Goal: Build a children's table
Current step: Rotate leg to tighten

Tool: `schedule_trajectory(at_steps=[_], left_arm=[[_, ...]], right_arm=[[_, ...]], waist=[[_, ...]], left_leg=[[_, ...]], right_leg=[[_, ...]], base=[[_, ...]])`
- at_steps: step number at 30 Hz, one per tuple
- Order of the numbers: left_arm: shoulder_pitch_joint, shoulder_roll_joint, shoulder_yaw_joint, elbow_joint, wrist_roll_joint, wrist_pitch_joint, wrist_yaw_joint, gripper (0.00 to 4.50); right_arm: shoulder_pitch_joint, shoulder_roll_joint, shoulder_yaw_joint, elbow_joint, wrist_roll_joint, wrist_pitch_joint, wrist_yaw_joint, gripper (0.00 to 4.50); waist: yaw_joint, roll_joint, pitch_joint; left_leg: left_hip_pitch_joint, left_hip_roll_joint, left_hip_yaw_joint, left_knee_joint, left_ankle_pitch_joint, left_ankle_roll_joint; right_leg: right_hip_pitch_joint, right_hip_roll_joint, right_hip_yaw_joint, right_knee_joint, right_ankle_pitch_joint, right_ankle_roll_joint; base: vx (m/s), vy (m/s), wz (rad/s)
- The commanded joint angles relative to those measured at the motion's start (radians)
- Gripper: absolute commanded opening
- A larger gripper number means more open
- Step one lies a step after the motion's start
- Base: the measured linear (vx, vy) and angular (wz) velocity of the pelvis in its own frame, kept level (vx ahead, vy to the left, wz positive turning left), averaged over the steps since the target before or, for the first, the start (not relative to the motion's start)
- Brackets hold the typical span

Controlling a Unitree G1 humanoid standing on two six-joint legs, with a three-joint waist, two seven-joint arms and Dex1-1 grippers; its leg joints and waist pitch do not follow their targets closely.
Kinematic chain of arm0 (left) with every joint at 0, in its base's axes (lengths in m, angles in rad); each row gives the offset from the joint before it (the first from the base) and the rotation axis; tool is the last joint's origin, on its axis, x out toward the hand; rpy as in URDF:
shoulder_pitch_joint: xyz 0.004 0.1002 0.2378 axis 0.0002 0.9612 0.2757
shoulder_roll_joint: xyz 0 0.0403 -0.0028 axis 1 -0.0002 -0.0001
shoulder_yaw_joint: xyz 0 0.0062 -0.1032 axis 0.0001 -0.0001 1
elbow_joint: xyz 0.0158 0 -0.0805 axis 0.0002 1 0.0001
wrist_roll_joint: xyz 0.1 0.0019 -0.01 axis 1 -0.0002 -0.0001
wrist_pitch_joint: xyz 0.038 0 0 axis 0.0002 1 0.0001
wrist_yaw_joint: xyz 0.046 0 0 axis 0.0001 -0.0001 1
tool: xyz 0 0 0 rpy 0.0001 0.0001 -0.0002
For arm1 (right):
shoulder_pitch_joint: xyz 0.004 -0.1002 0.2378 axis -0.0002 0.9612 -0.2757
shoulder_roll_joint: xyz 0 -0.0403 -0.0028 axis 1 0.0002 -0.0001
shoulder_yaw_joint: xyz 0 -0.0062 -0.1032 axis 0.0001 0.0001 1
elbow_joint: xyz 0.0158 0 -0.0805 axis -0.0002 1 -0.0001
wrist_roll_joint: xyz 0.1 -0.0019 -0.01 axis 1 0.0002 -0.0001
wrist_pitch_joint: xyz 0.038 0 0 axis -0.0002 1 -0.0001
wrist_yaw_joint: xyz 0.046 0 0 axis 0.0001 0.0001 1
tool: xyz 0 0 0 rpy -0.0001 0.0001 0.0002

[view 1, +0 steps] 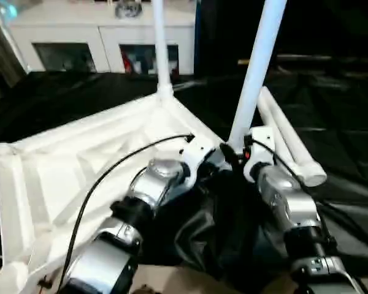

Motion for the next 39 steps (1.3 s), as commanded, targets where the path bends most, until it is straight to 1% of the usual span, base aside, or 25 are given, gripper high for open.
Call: schedule_trajectory(at_steps=[1, 3, 4, 6, 7, 8, 9, 10, 12, 13, 14, 16, 17, 18, 20, 22, 23, 24, 27, 28, 31, 34, 36, 38, 39], left_arm=[[-0.041, -0.026, -0.004, -0.011, -0.012, -0.067, -0.018, 0.0], [-0.038, -0.012, -0.005, -0.011, -0.008, -0.076, -0.035, 0.0], [-0.039, -0.011, -0.005, -0.007, -0.008, -0.079, -0.035, 0.0], [-0.017, 0.02, -0.023, -0.037, -0.014, -0.097, -0.104, 0.0], [-0.004, 0.038, -0.032, -0.056, -0.018, -0.106, -0.143, 0.0], [0.013, 0.066, -0.046, -0.079, -0.017, -0.116, -0.19, 0.0], [0.021, 0.083, -0.055, -0.09, -0.014, -0.121, -0.215, 0.0], [0.031, 0.099, -0.058, -0.104, -0.017, -0.124, -0.241, 0.0], [0.037, 0.109, -0.06, -0.113, -0.02, -0.125, -0.258, 0.0], [0.059, 0.142, -0.068, -0.146, -0.03, -0.138, -0.316, 0.0], [0.064, 0.149, -0.071, -0.154, -0.032, -0.141, -0.329, 0.0], [0.093, 0.185, -0.084, -0.204, -0.049, -0.146, -0.396, 0.0], [0.103, 0.197, -0.09, -0.223, -0.056, -0.143, -0.419, 0.0], [0.116, 0.213, -0.097, -0.247, -0.065, -0.14, -0.449, 0.0], [0.144, 0.254, -0.115, -0.299, -0.072, -0.126, -0.509, 0.0], [0.162, 0.277, -0.12, -0.328, -0.074, -0.121, -0.537, 0.0], [0.162, 0.277, -0.12, -0.328, -0.074, -0.121, -0.537, 0.0], [0.167, 0.284, -0.119, -0.335, -0.075, -0.118, -0.546, 0.0], [0.175, 0.3, -0.12, -0.345, -0.072, -0.115, -0.563, 0.0], [0.175, 0.3, -0.12, -0.345, -0.072, -0.115, -0.564, 0.0], [0.18, 0.312, -0.122, -0.36, -0.076, -0.108, -0.571, 0.0], [0.183, 0.316, -0.123, -0.372, -0.078, -0.1, -0.574, 0.0], [0.184, 0.317, -0.123, -0.375, -0.078, -0.098, -0.575, 0.0], [0.182, 0.312, -0.122, -0.374, -0.078, -0.098, -0.569, 0.0], [0.18, 0.304, -0.118, -0.372, -0.077, -0.096, -0.558, 0.0]], right_arm=[[0.006, 0.049, 0.057, 0.049, 0.029, 0.03, 0.064, 3.57], [0.006, 0.024, 0.086, 0.044, -0.002, 0.001, 0.093, 3.66], [0.005, 0.022, 0.088, 0.047, -0.005, -0.005, 0.095, 3.72], [0.022, -0.025, 0.125, 0.004, -0.001, -0.014, 0.195, 3.72], [0.034, -0.054, 0.146, -0.026, 0.004, -0.013, 0.253, 3.72], [0.052, -0.097, 0.17, -0.065, 0.009, -0.02, 0.331, 3.72], [0.062, -0.123, 0.183, -0.087, 0.011, -0.026, 0.376, 3.72], [0.073, -0.155, 0.194, -0.109, 0.012, -0.024, 0.418, 3.72], [0.08, -0.174, 0.2, -0.122, 0.013, -0.022, 0.444, 3.72], [0.101, -0.235, 0.212, -0.156, 0.014, -0.034, 0.52, 3.72], [0.104, -0.246, 0.213, -0.161, 0.015, -0.037, 0.533, 3.72], [0.117, -0.296, 0.211, -0.189, 0.031, -0.038, 0.59, 3.72], [0.123, -0.31, 0.21, -0.201, 0.039, -0.036, 0.61, 3.72], [0.131, -0.329, 0.209, -0.218, 0.05, -0.034, 0.636, 3.72], [0.15, -0.374, 0.214, -0.255, 0.068, -0.018, 0.701, 3.72], [0.168, -0.404, 0.224, -0.281, 0.073, -0.01, 0.748, 3.72], [0.168, -0.404, 0.224, -0.281, 0.073, -0.01, 0.748, 3.72], [0.169, -0.407, 0.223, -0.285, 0.072, -0.006, 0.752, 3.72], [0.172, -0.41, 0.228, -0.285, 0.072, -0.004, 0.761, 3.72], [0.172, -0.41, 0.228, -0.285, 0.072, -0.004, 0.761, 3.4], [0.176, -0.41, 0.233, -0.292, 0.083, 0.001, 0.767, 3.34], [0.18, -0.411, 0.237, -0.299, 0.087, 0.006, 0.771, 2.93], [0.181, -0.411, 0.238, -0.301, 0.087, 0.008, 0.772, 2.81], [0.185, -0.406, 0.237, -0.303, 0.088, 0.012, 0.764, 2.76], [0.186, -0.398, 0.234, -0.3, 0.086, 0.011, 0.751, 2.76]], waist=[[0.004, -0.018, -0.066], [0.007, -0.019, -0.065], [0.007, -0.019, -0.065], [0.007, -0.02, -0.063], [0.01, -0.021, -0.064], [0.013, -0.022, -0.065], [0.014, -0.022, -0.066], [0.014, -0.019, -0.07], [0.019, -0.021, -0.07], [0.02, -0.019, -0.071], [0.022, -0.021, -0.072], [0.024, -0.018, -0.07], [0.024, -0.018, -0.07], [0.026, -0.018, -0.07], [0.029, -0.015, -0.068], [0.037, -0.015, -0.066], [0.037, -0.015, -0.066], [0.042, -0.013, -0.065], [0.041, -0.016, -0.063], [0.041, -0.016, -0.063], [0.04, -0.016, -0.065], [0.042, -0.016, -0.066], [0.042, -0.016, -0.067], [0.042, -0.015, -0.067], [0.042, -0.017, -0.067]], left_leg=[[0.008, 0.045, -0.023, -0.079, -0.291, 0.037], [0.008, 0.045, -0.022, -0.078, -0.287, 0.037], [0.008, 0.045, -0.022, -0.078, -0.287, 0.037], [0.009, 0.045, -0.021, -0.078, -0.29, 0.038], [0.006, 0.045, -0.022, -0.078, -0.288, 0.045], [0.004, 0.048, -0.025, -0.08, -0.284, 0.048], [0.002, 0.049, -0.021, -0.078, -0.269, 0.057], [0.002, 0.051, -0.021, -0.076, -0.248, 0.06], [0.001, 0.052, -0.019, -0.074, -0.223, 0.066], [0.001, 0.052, -0.018, -0.073, -0.217, 0.068], [0.001, 0.054, -0.019, -0.073, -0.215, 0.068], [0.001, 0.059, -0.018, -0.074, -0.217, 0.075], [0.003, 0.059, -0.018, -0.074, -0.226, 0.073], [0.004, 0.06, -0.019, -0.074, -0.229, 0.07], [0.003, 0.062, -0.018, -0.075, -0.239, 0.07], [0.009, 0.063, -0.017, -0.076, -0.257, 0.064], [0.009, 0.063, -0.017, -0.076, -0.257, 0.064], [0.012, 0.064, -0.017, -0.077, -0.275, 0.054], [0.012, 0.061, -0.02, -0.079, -0.305, 0.036], [0.012, 0.061, -0.021, -0.08, -0.309, 0.033], [0.011, 0.061, -0.021, -0.079, -0.297, 0.034], [0.009, 0.06, -0.02, -0.077, -0.28, 0.038], [0.008, 0.06, -0.02, -0.077, -0.269, 0.041], [0.008, 0.06, -0.019, -0.076, -0.263, 0.043], [0.007, 0.059, -0.019, -0.076, -0.259, 0.044]], right_leg=[[0.042, -0.074, 0.048, -0.09, -0.443, -0.088], [0.044, -0.076, 0.049, -0.089, -0.454, -0.091], [0.044, -0.076, 0.049, -0.089, -0.454, -0.091], [0.042, -0.076, 0.049, -0.093, -0.473, -0.085], [0.046, -0.075, 0.05, -0.091, -0.479, -0.071], [0.05, -0.076, 0.051, -0.089, -0.472, -0.066], [0.048, -0.076, 0.055, -0.085, -0.442, -0.069], [0.048, -0.076, 0.055, -0.078, -0.405, -0.089], [0.049, -0.075, 0.056, -0.072, -0.359, -0.115], [0.049, -0.075, 0.055, -0.071, -0.353, -0.127], [0.051, -0.075, 0.055, -0.068, -0.344, -0.131], [0.05, -0.075, 0.057, -0.065, -0.323, -0.148], [0.047, -0.074, 0.056, -0.065, -0.327, -0.154], [0.049, -0.075, 0.057, -0.065, -0.328, -0.157], [0.048, -0.075, 0.059, -0.063, -0.332, -0.159], [0.044, -0.074, 0.059, -0.068, -0.36, -0.156], [0.044, -0.074, 0.059, -0.068, -0.36, -0.156], [0.04, -0.074, 0.06, -0.07, -0.385, -0.153], [0.041, -0.075, 0.058, -0.075, -0.432, -0.134], [0.041, -0.076, 0.058, -0.076, -0.441, -0.127], [0.041, -0.076, 0.059, -0.074, -0.423, -0.128], [0.042, -0.076, 0.059, -0.071, -0.405, -0.134], [0.043, -0.075, 0.059, -0.07, -0.395, -0.135], [0.043, -0.074, 0.059, -0.069, -0.385, -0.138], [0.044, -0.074, 0.059, -0.069, -0.383, -0.139]], base=[[0.0, 0.0, 0.0], [0.0, 0.0, 0.0], [0.0, 0.0, 0.0], [0.0, 0.0, 0.0], [0.0, 0.0, 0.0], [0.0, 0.0, 0.0], [0.0, 0.0, 0.0], [0.0, 0.0, 0.0], [0.0, 0.0, 0.0], [0.0, 0.0, 0.0], [0.0, 0.0, 0.0], [0.0, 0.0, 0.0], [0.0, 0.0, 0.0], [0.0, 0.0, 0.0], [0.0, 0.0, 0.0], [0.0, 0.0, 0.0], [0.0, 0.0, 0.0], [0.0, 0.0, 0.0], [0.0, 0.0, 0.0], [0.0, 0.0, 0.0], [0.0, 0.0, 0.0], [0.0, 0.0, 0.0], [0.0, 0.0, 0.0], [0.0, 0.0, 0.0], [0.0, 0.0, 0.0]])
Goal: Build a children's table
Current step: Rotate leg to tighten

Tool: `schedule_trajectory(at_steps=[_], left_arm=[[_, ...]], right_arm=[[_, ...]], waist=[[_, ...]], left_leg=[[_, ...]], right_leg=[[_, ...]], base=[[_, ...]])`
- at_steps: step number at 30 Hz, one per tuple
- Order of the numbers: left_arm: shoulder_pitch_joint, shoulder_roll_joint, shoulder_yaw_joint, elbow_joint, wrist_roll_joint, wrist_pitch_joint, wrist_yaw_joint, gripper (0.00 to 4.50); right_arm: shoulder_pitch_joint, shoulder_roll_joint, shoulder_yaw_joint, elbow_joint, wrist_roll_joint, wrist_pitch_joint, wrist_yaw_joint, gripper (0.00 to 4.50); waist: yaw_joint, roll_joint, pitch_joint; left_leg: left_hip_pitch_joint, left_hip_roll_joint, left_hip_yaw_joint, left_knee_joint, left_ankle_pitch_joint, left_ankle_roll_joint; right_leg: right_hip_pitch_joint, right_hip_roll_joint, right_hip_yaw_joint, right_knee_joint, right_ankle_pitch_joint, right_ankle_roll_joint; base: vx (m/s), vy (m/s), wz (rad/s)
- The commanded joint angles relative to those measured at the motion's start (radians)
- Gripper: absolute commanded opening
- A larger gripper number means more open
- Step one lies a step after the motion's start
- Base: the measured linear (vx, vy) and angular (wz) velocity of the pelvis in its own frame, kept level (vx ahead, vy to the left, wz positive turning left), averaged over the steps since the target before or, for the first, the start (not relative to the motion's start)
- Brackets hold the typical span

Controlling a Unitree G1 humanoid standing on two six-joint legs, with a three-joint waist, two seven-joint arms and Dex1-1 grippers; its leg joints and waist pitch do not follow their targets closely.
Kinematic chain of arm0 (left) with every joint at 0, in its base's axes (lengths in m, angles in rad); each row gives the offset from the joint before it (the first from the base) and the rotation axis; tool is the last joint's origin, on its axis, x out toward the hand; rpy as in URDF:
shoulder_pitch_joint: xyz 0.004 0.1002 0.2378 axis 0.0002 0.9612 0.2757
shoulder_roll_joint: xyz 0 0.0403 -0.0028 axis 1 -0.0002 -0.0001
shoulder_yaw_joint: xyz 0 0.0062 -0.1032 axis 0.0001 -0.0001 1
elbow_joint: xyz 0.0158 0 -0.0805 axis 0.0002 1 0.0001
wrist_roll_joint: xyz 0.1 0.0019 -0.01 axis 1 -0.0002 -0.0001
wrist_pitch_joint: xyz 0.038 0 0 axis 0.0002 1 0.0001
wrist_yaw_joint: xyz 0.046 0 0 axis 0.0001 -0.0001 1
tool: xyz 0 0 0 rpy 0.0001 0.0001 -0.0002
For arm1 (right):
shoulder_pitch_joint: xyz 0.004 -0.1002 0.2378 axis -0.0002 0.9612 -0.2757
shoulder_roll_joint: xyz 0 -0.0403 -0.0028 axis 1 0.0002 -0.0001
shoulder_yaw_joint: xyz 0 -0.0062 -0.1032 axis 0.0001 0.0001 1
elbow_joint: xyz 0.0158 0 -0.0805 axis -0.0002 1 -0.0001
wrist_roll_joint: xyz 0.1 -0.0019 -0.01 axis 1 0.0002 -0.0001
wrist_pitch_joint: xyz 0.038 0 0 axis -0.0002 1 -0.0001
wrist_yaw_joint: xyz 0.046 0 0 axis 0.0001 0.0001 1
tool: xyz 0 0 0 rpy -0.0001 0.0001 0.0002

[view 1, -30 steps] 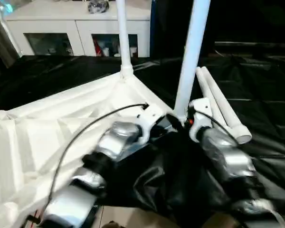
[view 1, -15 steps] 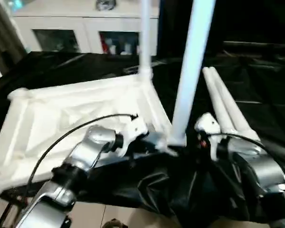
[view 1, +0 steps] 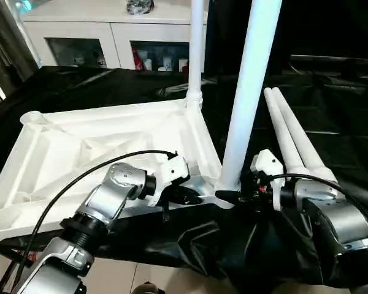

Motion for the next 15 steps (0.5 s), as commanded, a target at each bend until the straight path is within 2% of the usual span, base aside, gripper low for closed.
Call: schedule_trajectory(at_steps=[1, 3, 4, 5, 6, 7, 8, 9, 12, 13, 14, 15], left_arm=[[-0.016, -0.016, -0.002, -0.038, -0.019, -0.005, 0.0, 0.0], [-0.021, -0.029, 0.003, -0.03, -0.016, -0.005, 0.022, 0.0], [-0.04, -0.061, 0.015, 0.002, -0.002, 0.004, 0.086, 0.0], [-0.071, -0.11, 0.031, 0.057, 0.016, 0.014, 0.179, 0.0], [-0.074, -0.113, 0.032, 0.061, 0.017, 0.014, 0.186, 0.0], [-0.107, -0.165, 0.047, 0.121, 0.031, 0.02, 0.279, 0.0], [-0.107, -0.165, 0.047, 0.121, 0.031, 0.02, 0.279, 0.0], [-0.135, -0.213, 0.06, 0.169, 0.04, 0.026, 0.359, 0.0], [-0.168, -0.274, 0.081, 0.22, 0.038, 0.039, 0.446, 0.0], [-0.182, -0.299, 0.083, 0.243, 0.04, 0.04, 0.48, 0.0], [-0.198, -0.327, 0.083, 0.27, 0.046, 0.036, 0.511, 0.0], [-0.2, -0.33, 0.083, 0.272, 0.046, 0.035, 0.513, 0.0]], right_arm=[[0.011, 0.015, 0.011, -0.016, 0.006, 0.007, -0.008, 2.75], [0.01, 0.027, 0.006, -0.003, 0.001, 0.013, -0.034, 2.74], [-0.002, 0.06, -0.006, 0.04, -0.028, 0.01, -0.118, 2.74], [-0.018, 0.113, -0.027, 0.099, -0.053, 0.021, -0.232, 2.74], [-0.019, 0.117, -0.029, 0.103, -0.054, 0.022, -0.241, 2.74], [-0.032, 0.174, -0.05, 0.139, -0.058, 0.039, -0.331, 2.74], [-0.032, 0.174, -0.05, 0.139, -0.058, 0.039, -0.331, 2.74], [-0.041, 0.225, -0.062, 0.153, -0.057, 0.048, -0.396, 2.74], [-0.062, 0.293, -0.075, 0.172, -0.056, 0.061, -0.478, 2.74], [-0.076, 0.327, -0.081, 0.184, -0.052, 0.066, -0.516, 2.73], [-0.098, 0.369, -0.087, 0.205, -0.053, 0.068, -0.562, 2.73], [-0.1, 0.372, -0.088, 0.207, -0.053, 0.069, -0.566, 2.73]], waist=[[-0.002, -0.015, -0.068], [-0.003, -0.016, -0.067], [-0.006, -0.015, -0.066], [-0.007, -0.017, -0.065], [-0.012, -0.017, -0.061], [-0.016, -0.02, -0.061], [-0.016, -0.02, -0.061], [-0.019, -0.018, -0.061], [-0.023, -0.017, -0.063], [-0.026, -0.015, -0.064], [-0.028, -0.015, -0.065], [-0.03, -0.015, -0.064]], left_leg=[[0.01, 0.058, -0.02, -0.072, -0.261, 0.043], [0.011, 0.057, -0.02, -0.072, -0.266, 0.041], [0.009, 0.056, -0.02, -0.072, -0.274, 0.038], [0.011, 0.055, -0.02, -0.072, -0.274, 0.031], [0.016, 0.051, -0.02, -0.072, -0.299, 0.019], [0.015, 0.048, -0.023, -0.072, -0.318, 0.011], [0.015, 0.048, -0.023, -0.072, -0.318, 0.011], [0.02, 0.049, -0.026, -0.072, -0.339, 0.006], [0.017, 0.044, -0.027, -0.073, -0.332, 0.008], [0.018, 0.043, -0.025, -0.071, -0.329, 0.009], [0.014, 0.042, -0.026, -0.072, -0.318, 0.015], [0.014, 0.041, -0.024, -0.071, -0.316, 0.017]], right_leg=[[0.05, -0.076, 0.058, -0.077, -0.386, -0.139], [0.049, -0.075, 0.058, -0.079, -0.401, -0.135], [0.047, -0.075, 0.057, -0.079, -0.413, -0.134], [0.045, -0.074, 0.055, -0.083, -0.423, -0.13], [0.042, -0.073, 0.051, -0.091, -0.467, -0.122], [0.047, -0.074, 0.045, -0.095, -0.514, -0.098], [0.047, -0.074, 0.045, -0.095, -0.514, -0.098], [0.042, -0.076, 0.045, -0.101, -0.541, -0.079], [0.045, -0.075, 0.044, -0.103, -0.525, -0.069], [0.04, -0.074, 0.045, -0.104, -0.52, -0.07], [0.045, -0.075, 0.044, -0.103, -0.513, -0.071], [0.044, -0.074, 0.044, -0.105, -0.514, -0.07]], base=[[0.0, 0.0, 0.0], [0.0, 0.0, 0.0], [0.0, 0.0, 0.0], [0.0, 0.0, 0.0], [0.0, 0.0, 0.0], [0.0, 0.0, 0.0], [0.0, 0.0, 0.0], [0.0, 0.0, 0.0], [0.0, 0.0, 0.0], [0.0, 0.0, 0.0], [0.0, 0.0, 0.0], [0.0, 0.0, 0.0]])
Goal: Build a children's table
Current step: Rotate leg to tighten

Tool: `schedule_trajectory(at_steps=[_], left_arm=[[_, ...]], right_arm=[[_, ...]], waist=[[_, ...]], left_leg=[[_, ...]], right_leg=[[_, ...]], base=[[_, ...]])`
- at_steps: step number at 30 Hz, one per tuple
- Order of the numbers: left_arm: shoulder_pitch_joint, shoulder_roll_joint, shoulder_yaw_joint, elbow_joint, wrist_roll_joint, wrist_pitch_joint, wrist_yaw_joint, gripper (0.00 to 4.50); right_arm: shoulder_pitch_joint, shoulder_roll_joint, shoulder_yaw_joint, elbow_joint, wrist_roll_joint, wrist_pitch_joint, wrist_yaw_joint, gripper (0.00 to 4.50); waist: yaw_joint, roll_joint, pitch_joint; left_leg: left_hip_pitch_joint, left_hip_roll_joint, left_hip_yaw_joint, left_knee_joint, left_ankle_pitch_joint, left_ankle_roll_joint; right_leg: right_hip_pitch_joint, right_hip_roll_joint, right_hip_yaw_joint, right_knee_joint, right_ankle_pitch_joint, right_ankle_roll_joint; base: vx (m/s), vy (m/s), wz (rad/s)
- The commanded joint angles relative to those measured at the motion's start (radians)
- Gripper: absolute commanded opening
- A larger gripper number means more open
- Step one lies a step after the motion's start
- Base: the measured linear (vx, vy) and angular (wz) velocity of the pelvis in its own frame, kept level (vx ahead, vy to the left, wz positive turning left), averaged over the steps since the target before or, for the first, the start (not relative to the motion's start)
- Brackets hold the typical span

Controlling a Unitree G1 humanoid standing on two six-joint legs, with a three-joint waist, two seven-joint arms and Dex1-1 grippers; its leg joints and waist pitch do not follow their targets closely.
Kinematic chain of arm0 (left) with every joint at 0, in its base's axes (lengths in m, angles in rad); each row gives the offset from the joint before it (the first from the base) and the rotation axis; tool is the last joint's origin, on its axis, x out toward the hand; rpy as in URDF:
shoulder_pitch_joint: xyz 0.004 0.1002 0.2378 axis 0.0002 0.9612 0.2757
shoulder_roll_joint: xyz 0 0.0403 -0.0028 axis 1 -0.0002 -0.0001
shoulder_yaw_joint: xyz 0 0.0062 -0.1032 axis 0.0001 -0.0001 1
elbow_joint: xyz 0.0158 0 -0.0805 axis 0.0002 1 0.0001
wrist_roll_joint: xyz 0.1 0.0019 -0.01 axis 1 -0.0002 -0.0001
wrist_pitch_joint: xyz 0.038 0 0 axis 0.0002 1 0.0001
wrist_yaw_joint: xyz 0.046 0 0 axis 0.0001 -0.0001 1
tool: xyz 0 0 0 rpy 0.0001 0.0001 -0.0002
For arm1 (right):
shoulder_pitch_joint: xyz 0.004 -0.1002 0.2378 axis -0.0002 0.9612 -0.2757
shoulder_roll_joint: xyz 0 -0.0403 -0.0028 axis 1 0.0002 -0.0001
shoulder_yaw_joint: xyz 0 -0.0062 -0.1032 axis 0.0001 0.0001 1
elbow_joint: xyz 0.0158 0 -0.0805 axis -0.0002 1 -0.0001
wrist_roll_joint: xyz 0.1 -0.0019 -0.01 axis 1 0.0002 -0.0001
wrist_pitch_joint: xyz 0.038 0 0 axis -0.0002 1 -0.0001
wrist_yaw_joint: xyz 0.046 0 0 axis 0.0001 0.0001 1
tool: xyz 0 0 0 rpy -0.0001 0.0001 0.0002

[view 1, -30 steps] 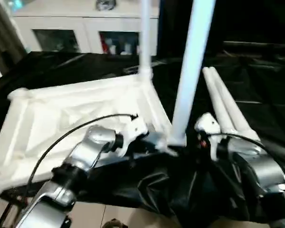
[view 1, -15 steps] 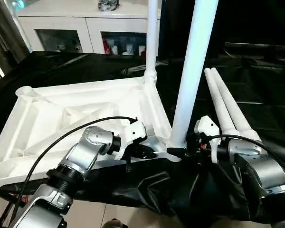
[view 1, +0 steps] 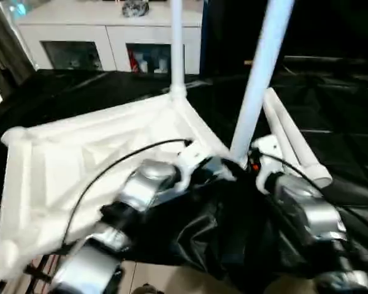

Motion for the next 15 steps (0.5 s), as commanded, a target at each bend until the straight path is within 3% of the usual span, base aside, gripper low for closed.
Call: schedule_trajectory(at_steps=[1, 3, 4, 9, 10, 11, 15], left_arm=[[-0.053, -0.086, 0.016, 0.021, -0.017, -0.033, 0.073, 0.0], [-0.058, -0.09, 0.016, 0.027, -0.017, -0.037, 0.068, 0.0], [-0.061, -0.088, 0.016, 0.03, -0.017, -0.044, 0.056, 0.0], [-0.059, -0.076, 0.013, 0.03, -0.021, -0.057, 0.031, 0.0], [-0.056, -0.068, 0.01, 0.028, -0.02, -0.061, 0.019, 0.0], [-0.044, -0.046, 0.004, 0.014, -0.02, -0.065, -0.015, 0.0], [-0.016, 0.005, -0.007, -0.021, -0.02, -0.076, -0.099, 0.0]], right_arm=[[-0.021, 0.105, 0.073, 0.041, 0.022, 0.028, -0.009, 2.73], [-0.029, 0.115, 0.074, 0.046, 0.022, 0.026, -0.011, 2.73], [-0.034, 0.122, 0.073, 0.047, 0.029, 0.022, -0.001, 3.29], [-0.033, 0.119, 0.067, 0.039, 0.041, 0.024, 0.017, 3.79], [-0.03, 0.109, 0.074, 0.03, 0.033, 0.019, 0.032, 3.79], [-0.021, 0.079, 0.088, 0.008, 0.032, 0.013, 0.081, 3.79], [0.006, -0.008, 0.128, -0.052, 0.038, 0.001, 0.219, 3.79]], waist=[[-0.004, -0.015, -0.064], [-0.005, -0.016, -0.065], [-0.004, -0.017, -0.067], [-0.004, -0.016, -0.064], [-0.005, -0.015, -0.063], [-0.006, -0.023, -0.063], [-0.003, -0.02, -0.066]], left_leg=[[0.013, 0.042, -0.024, -0.075, -0.311, 0.019], [0.01, 0.043, -0.025, -0.076, -0.304, 0.021], [0.009, 0.045, -0.024, -0.078, -0.292, 0.029], [0.008, 0.046, -0.023, -0.079, -0.293, 0.036], [0.009, 0.047, -0.024, -0.08, -0.303, 0.032], [0.008, 0.047, -0.023, -0.081, -0.304, 0.033], [0.005, 0.05, -0.024, -0.081, -0.281, 0.041]], right_leg=[[0.039, -0.073, 0.044, -0.102, -0.51, -0.07], [0.043, -0.074, 0.044, -0.1, -0.495, -0.072], [0.043, -0.073, 0.047, -0.097, -0.463, -0.078], [0.045, -0.074, 0.047, -0.097, -0.466, -0.085], [0.043, -0.074, 0.047, -0.098, -0.48, -0.081], [0.044, -0.074, 0.047, -0.098, -0.482, -0.079], [0.047, -0.075, 0.05, -0.092, -0.444, -0.085]], base=[[0.0, 0.0, 0.0], [0.0, 0.0, 0.0], [0.0, 0.0, 0.0], [0.0, 0.0, 0.0], [0.0, 0.0, 0.0], [0.0, 0.0, 0.0], [0.0, 0.0, 0.0]])
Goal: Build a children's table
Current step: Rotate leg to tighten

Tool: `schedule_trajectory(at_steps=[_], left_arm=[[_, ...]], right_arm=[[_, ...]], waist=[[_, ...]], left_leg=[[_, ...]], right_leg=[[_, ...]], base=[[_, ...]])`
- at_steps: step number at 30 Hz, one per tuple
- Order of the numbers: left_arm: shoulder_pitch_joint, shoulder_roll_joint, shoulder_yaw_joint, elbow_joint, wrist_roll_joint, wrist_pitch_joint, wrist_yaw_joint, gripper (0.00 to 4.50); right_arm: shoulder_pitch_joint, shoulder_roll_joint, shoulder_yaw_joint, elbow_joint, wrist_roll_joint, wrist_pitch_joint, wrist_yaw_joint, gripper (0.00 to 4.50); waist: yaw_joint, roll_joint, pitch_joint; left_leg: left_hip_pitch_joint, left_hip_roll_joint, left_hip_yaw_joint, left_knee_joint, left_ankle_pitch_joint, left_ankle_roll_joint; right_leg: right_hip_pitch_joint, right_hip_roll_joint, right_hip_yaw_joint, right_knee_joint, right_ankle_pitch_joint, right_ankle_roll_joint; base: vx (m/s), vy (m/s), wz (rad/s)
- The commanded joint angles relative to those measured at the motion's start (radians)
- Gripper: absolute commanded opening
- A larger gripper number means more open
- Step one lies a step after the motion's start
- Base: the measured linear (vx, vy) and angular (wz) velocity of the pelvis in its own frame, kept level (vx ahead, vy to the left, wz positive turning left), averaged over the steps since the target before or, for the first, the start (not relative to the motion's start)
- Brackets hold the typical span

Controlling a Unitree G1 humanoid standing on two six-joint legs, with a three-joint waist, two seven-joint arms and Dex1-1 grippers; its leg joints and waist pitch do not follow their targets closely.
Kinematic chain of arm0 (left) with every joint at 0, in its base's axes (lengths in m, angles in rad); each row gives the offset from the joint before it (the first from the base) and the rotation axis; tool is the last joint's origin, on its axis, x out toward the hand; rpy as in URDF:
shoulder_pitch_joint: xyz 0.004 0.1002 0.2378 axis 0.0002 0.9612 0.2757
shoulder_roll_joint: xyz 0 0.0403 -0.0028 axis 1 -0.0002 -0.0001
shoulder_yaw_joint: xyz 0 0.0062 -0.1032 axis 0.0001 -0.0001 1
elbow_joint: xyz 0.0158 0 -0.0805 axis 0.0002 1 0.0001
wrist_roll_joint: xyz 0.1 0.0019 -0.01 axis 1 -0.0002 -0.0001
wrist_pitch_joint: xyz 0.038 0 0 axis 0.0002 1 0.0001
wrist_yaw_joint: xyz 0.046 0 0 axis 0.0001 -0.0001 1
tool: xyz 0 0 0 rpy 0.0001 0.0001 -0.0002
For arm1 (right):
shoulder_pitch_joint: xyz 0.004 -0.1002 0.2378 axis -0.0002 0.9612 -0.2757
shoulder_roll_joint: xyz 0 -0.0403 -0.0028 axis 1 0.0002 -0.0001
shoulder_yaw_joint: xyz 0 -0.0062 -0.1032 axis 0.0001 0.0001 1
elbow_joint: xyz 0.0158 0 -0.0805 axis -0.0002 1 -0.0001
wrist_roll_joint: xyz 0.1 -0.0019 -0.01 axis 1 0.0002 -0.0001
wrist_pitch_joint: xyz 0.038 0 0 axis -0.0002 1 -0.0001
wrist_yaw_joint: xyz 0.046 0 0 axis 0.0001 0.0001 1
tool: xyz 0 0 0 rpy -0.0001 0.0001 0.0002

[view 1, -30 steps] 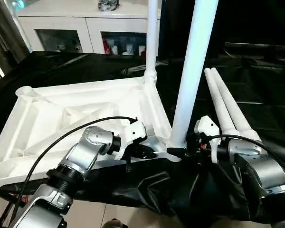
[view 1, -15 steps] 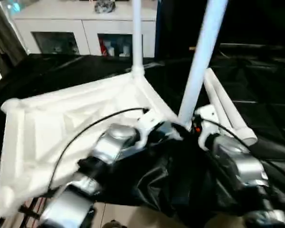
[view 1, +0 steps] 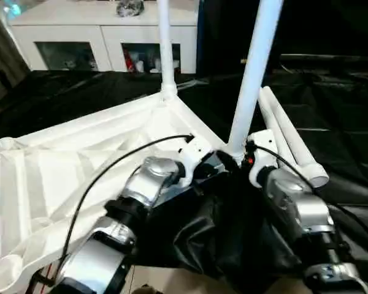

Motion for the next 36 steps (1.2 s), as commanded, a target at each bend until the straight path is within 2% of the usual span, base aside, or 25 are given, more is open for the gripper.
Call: schedule_trajectory(at_steps=[1, 3, 6, 10, 13, 17, 20, 24, 31, 33, 34, 36], left_arm=[[0.015, 0.012, -0.027, -0.067, -0.032, -0.053, -0.087, 0.0], [0.034, 0.041, -0.034, -0.099, -0.038, -0.052, -0.133, 0.0], [0.062, 0.084, -0.046, -0.152, -0.056, -0.051, -0.208, 0.0], [0.111, 0.164, -0.069, -0.241, -0.082, -0.049, -0.35, 0.0], [0.128, 0.191, -0.077, -0.268, -0.086, -0.038, -0.387, 0.0], [0.145, 0.211, -0.078, -0.289, -0.091, -0.033, -0.406, 0.0], [0.153, 0.223, -0.078, -0.304, -0.093, -0.027, -0.416, 0.0], [0.159, 0.233, -0.08, -0.322, -0.098, -0.016, -0.425, 0.0], [0.156, 0.234, -0.08, -0.325, -0.095, -0.01, -0.427, 0.0], [0.156, 0.227, -0.075, -0.324, -0.094, -0.006, -0.412, 0.0], [0.155, 0.224, -0.073, -0.321, -0.093, -0.005, -0.406, 0.0], [0.14, 0.198, -0.061, -0.292, -0.079, 0.008, -0.343, 0.0]], right_arm=[[0.03, -0.024, 0.128, -0.076, 0.045, 0.008, 0.198, 3.79], [0.048, -0.077, 0.142, -0.106, 0.053, 0.006, 0.265, 3.79], [0.066, -0.146, 0.152, -0.134, 0.059, -0.002, 0.343, 3.79], [0.083, -0.237, 0.15, -0.156, 0.06, -0.02, 0.465, 3.79], [0.085, -0.255, 0.144, -0.161, 0.07, -0.022, 0.491, 3.79], [0.084, -0.264, 0.144, -0.165, 0.078, -0.014, 0.508, 3.79], [0.085, -0.267, 0.151, -0.168, 0.081, -0.014, 0.518, 3.79], [0.084, -0.263, 0.154, -0.167, 0.086, -0.015, 0.524, 3.44], [0.092, -0.252, 0.16, -0.171, 0.088, -0.01, 0.522, 2.83], [0.101, -0.245, 0.159, -0.174, 0.087, -0.007, 0.502, 2.79], [0.103, -0.242, 0.158, -0.172, 0.086, -0.006, 0.493, 2.76], [0.097, -0.2, 0.141, -0.133, 0.055, -0.009, 0.391, 2.75]], waist=[[0.009, -0.022, -0.067], [0.01, -0.023, -0.069], [0.012, -0.022, -0.068], [0.015, -0.019, -0.067], [0.018, -0.018, -0.065], [0.029, -0.017, -0.063], [0.03, -0.02, -0.064], [0.031, -0.02, -0.065], [0.03, -0.015, -0.067], [0.03, -0.015, -0.066], [0.03, -0.012, -0.066], [0.027, -0.014, -0.065]], left_leg=[[0.004, 0.052, -0.022, -0.073, -0.254, 0.056], [0.0, 0.052, -0.019, -0.071, -0.229, 0.069], [0.001, 0.052, -0.018, -0.069, -0.216, 0.073], [0.006, 0.06, -0.02, -0.072, -0.243, 0.068], [0.01, 0.061, -0.019, -0.072, -0.267, 0.059], [0.015, 0.063, -0.019, -0.075, -0.286, 0.044], [0.012, 0.061, -0.02, -0.075, -0.282, 0.04], [0.01, 0.059, -0.02, -0.073, -0.268, 0.042], [0.009, 0.06, -0.019, -0.072, -0.26, 0.043], [0.01, 0.059, -0.019, -0.072, -0.266, 0.041], [0.01, 0.059, -0.02, -0.072, -0.267, 0.04], [0.009, 0.058, -0.02, -0.073, -0.273, 0.035]], right_leg=[[0.054, -0.076, 0.055, -0.083, -0.391, -0.097], [0.056, -0.076, 0.056, -0.078, -0.356, -0.115], [0.056, -0.076, 0.054, -0.076, -0.359, -0.129], [0.053, -0.076, 0.056, -0.075, -0.371, -0.144], [0.048, -0.075, 0.056, -0.078, -0.401, -0.146], [0.044, -0.075, 0.059, -0.08, -0.414, -0.141], [0.047, -0.076, 0.059, -0.078, -0.408, -0.136], [0.048, -0.077, 0.059, -0.077, -0.41, -0.132], [0.049, -0.073, 0.058, -0.073, -0.367, -0.148], [0.049, -0.074, 0.058, -0.075, -0.379, -0.146], [0.05, -0.075, 0.058, -0.074, -0.38, -0.145], [0.048, -0.074, 0.057, -0.076, -0.391, -0.141]], base=[[0.0, 0.0, 0.0], [0.0, 0.0, 0.0], [0.0, 0.0, 0.0], [0.0, 0.0, 0.0], [0.0, 0.0, 0.0], [0.0, 0.0, 0.0], [0.0, 0.0, 0.0], [0.0, 0.0, 0.0], [0.0, 0.0, 0.0], [0.0, 0.0, 0.0], [0.0, 0.0, 0.0], [0.0, 0.0, 0.0]])
